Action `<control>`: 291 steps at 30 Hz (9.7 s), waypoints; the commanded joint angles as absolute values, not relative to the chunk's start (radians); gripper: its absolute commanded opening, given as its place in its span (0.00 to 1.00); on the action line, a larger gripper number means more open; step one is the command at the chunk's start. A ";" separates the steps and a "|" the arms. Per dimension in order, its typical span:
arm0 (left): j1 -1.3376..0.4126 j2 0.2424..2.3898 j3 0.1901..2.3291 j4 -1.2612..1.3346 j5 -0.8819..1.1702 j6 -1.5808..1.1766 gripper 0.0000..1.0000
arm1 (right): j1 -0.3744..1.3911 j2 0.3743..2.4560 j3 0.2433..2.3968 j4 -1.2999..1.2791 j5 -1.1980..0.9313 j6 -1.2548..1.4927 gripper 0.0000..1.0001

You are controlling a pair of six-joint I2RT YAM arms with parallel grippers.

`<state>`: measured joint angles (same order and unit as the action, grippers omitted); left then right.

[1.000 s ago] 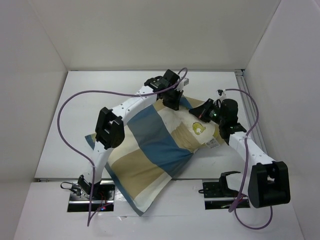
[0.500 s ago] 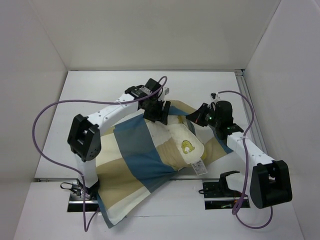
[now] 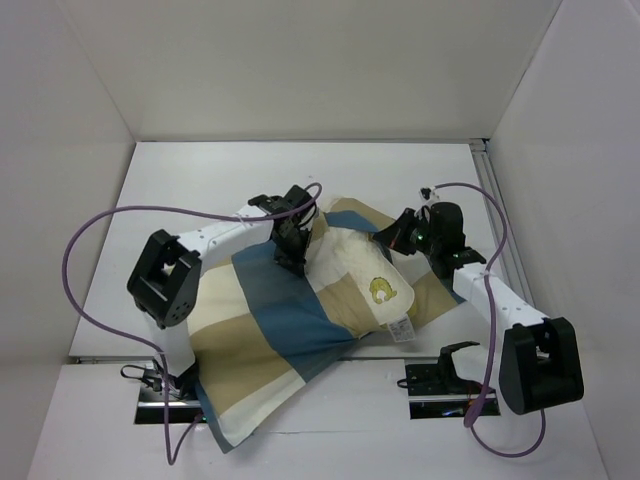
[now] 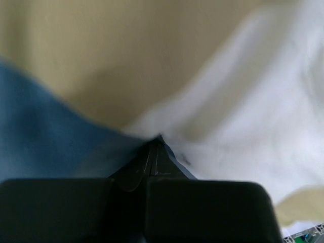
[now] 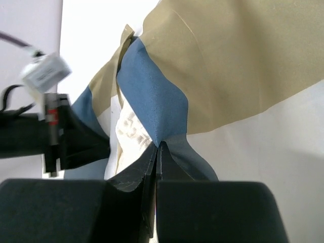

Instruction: Put the pillow into the pillowcase

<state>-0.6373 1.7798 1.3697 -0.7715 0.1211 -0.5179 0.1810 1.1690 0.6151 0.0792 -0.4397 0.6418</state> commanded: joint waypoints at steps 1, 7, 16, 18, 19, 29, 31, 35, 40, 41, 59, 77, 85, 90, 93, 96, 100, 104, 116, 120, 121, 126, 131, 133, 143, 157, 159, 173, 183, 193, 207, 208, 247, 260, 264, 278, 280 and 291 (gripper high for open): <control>-0.612 1.914 1.403 -0.695 0.068 -0.526 0.00 | 0.186 1.126 0.637 0.069 -0.413 0.629 0.00; -0.578 2.149 1.757 -0.713 0.048 -0.495 0.00 | 0.195 1.069 0.666 -0.075 -0.361 0.584 0.00; -0.491 2.369 2.300 -0.868 -0.034 -0.476 0.00 | 0.239 1.142 0.678 -0.049 -0.331 0.607 0.00; -0.482 2.307 2.258 -0.859 -0.043 -0.476 0.00 | 0.239 1.172 0.690 -0.002 -0.313 0.617 0.00; -0.482 2.242 2.211 -0.850 -0.034 -0.462 0.00 | 0.239 1.201 0.715 0.012 -0.287 0.617 0.00; -0.670 1.905 1.873 -0.850 -0.009 -0.408 0.93 | 0.239 1.422 0.931 0.037 -0.261 0.604 0.11; -0.724 1.849 1.835 -0.860 -0.043 -0.408 0.95 | 0.239 1.422 0.942 0.009 -0.261 0.604 0.43; -0.860 1.804 1.772 -0.870 -0.138 -0.419 1.00 | 0.219 1.309 0.916 -0.069 -0.215 0.604 0.73; -0.986 1.821 1.738 -0.861 -0.193 -0.428 1.00 | 0.181 1.138 0.812 -0.204 -0.167 0.614 0.81; -0.986 1.833 1.747 -0.861 -0.193 -0.428 1.00 | 0.170 1.118 0.792 -0.240 -0.167 0.626 0.81; -0.848 2.060 1.985 -0.881 -0.240 -0.457 0.00 | 0.167 1.062 0.627 -0.190 -0.284 0.733 0.63; -0.637 1.974 2.014 -0.850 0.106 -0.428 0.00 | 0.268 1.422 0.856 0.097 -0.229 0.755 0.55; -0.637 1.974 1.994 -0.841 0.115 -0.428 0.00 | 0.304 1.578 0.963 0.117 -0.161 0.755 0.54; -0.637 1.983 1.994 -0.831 0.133 -0.428 0.00 | 0.313 1.643 1.002 0.117 -0.097 0.755 0.51; -0.637 1.983 1.994 -0.831 0.143 -0.428 0.00 | 0.324 1.672 1.023 0.126 -0.066 0.764 0.48; -0.637 1.983 1.994 -0.831 0.143 -0.428 0.00 | 0.334 1.706 1.054 0.112 -0.028 0.764 0.45; -0.637 1.983 1.994 -0.822 0.152 -0.428 0.00 | 0.362 1.750 1.081 0.101 0.000 0.764 0.45; -0.637 1.983 1.994 -0.822 0.152 -0.428 0.00 | 0.397 1.776 1.134 0.060 0.083 0.746 0.27; -0.558 1.931 1.970 -0.721 0.145 -0.538 0.00 | 0.397 1.642 1.049 -0.092 0.074 0.557 0.00; -0.523 1.911 1.931 -0.647 0.115 -0.644 0.00 | 0.417 1.540 1.064 -0.182 -0.056 0.438 0.00; -0.523 1.911 1.931 -0.637 0.115 -0.664 0.00 | 0.417 1.529 1.075 -0.236 -0.083 0.417 0.00; -0.512 1.940 1.921 -0.555 0.028 -0.771 0.00 | 0.448 1.505 1.149 -0.363 -0.297 0.287 0.00; -0.537 1.982 1.911 -0.503 -0.054 -0.824 0.00 | 0.517 1.483 1.209 -0.443 -0.415 0.225 0.00; -0.560 2.002 1.911 -0.503 -0.083 -0.833 0.00 | 0.526 1.447 1.235 -0.431 -0.501 0.225 0.00; -0.591 2.078 1.879 -0.503 -0.156 -0.865 0.00 | 0.526 1.350 1.351 -0.451 -0.689 0.225 0.00; -0.591 2.011 1.976 -0.641 0.046 -0.681 0.19 | 0.488 1.336 1.256 -0.511 -0.509 0.199 0.00; -0.591 1.984 2.014 -0.690 0.096 -0.616 0.55 | 0.488 1.345 1.246 -0.511 -0.485 0.190 0.00; -0.592 1.874 1.859 -0.811 0.034 -0.477 0.83 | 0.469 1.411 1.235 -0.453 -0.498 0.201 0.00; -0.612 1.973 1.795 -0.831 -0.035 -0.448 0.64 | 0.469 1.420 1.256 -0.443 -0.508 0.210 0.00; -0.612 1.867 1.898 -0.881 -0.031 -0.518 0.00 | 0.508 1.549 1.342 -0.342 -0.529 0.212 0.00; -0.535 1.836 1.953 -0.825 0.130 -0.604 0.00 | 0.494 1.350 1.203 -0.323 -0.005 0.449 0.84; -0.554 1.871 1.983 -0.825 0.155 -0.594 0.00 | 0.483 1.271 1.143 -0.343 0.056 0.489 0.84; -0.065 1.019 0.591 -0.490 0.112 -0.937 1.00 | 0.089 1.115 0.652 -0.338 -0.247 0.807 0.92; 0.010 1.140 0.673 -0.393 -0.001 -0.992 0.00 | -0.132 1.071 0.534 -0.350 -0.150 0.995 0.93; 0.072 1.060 0.725 -0.412 -0.034 -1.006 0.00 | -0.176 1.100 0.485 -0.328 -0.141 1.046 0.93; 0.091 1.124 0.824 -0.416 -0.009 -0.968 0.00 | -0.186 1.160 0.279 -0.079 -0.129 1.287 0.84; 0.091 1.124 0.824 -0.416 -0.009 -0.968 0.00 | -0.186 1.199 0.269 -0.013 -0.095 1.310 0.72; 0.109 1.134 0.887 -0.416 0.000 -0.950 0.00 | -0.186 1.194 0.454 -0.081 0.061 1.253 0.00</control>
